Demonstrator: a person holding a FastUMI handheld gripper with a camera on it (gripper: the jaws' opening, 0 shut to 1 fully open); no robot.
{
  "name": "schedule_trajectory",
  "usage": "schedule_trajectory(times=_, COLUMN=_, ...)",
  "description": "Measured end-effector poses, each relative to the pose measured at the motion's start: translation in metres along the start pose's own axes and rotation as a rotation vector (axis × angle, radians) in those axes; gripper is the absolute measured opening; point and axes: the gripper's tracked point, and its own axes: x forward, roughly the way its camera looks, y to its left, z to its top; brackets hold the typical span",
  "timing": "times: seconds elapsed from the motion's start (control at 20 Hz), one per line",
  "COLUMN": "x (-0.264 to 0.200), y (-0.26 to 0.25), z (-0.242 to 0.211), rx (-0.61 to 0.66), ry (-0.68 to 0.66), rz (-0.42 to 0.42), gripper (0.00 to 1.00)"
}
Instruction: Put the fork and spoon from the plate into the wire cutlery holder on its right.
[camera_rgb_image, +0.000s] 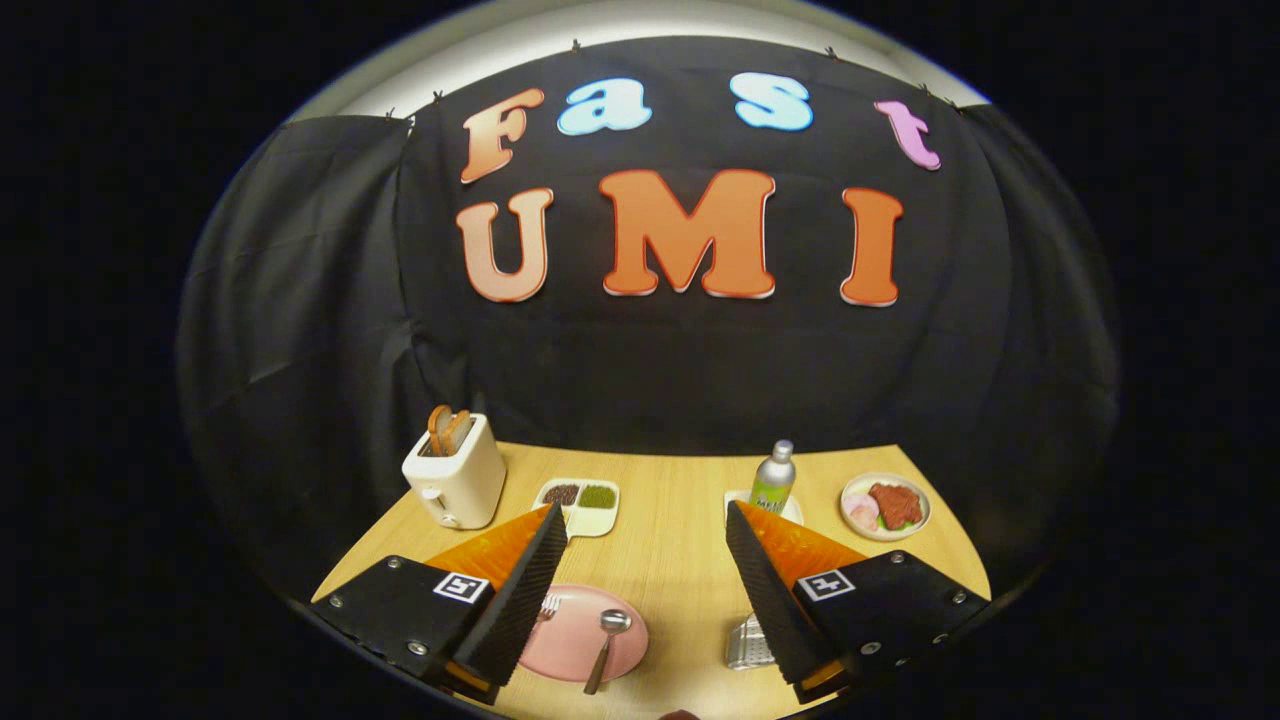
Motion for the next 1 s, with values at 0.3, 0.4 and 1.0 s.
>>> schedule_trajectory(times=0.3, x=0.03, y=0.018, z=-0.087, rx=-0.011, ry=0.242, rz=0.005, gripper=0.95)
schedule_trajectory(times=0.4, x=0.036, y=0.028, z=-0.12, rx=-0.015, ry=0.33, rz=0.008, gripper=0.94)
schedule_trajectory(times=1.0, x=0.059, y=0.042, z=-0.253, rx=-0.099, ry=0.717, rz=-0.025, gripper=0.76)
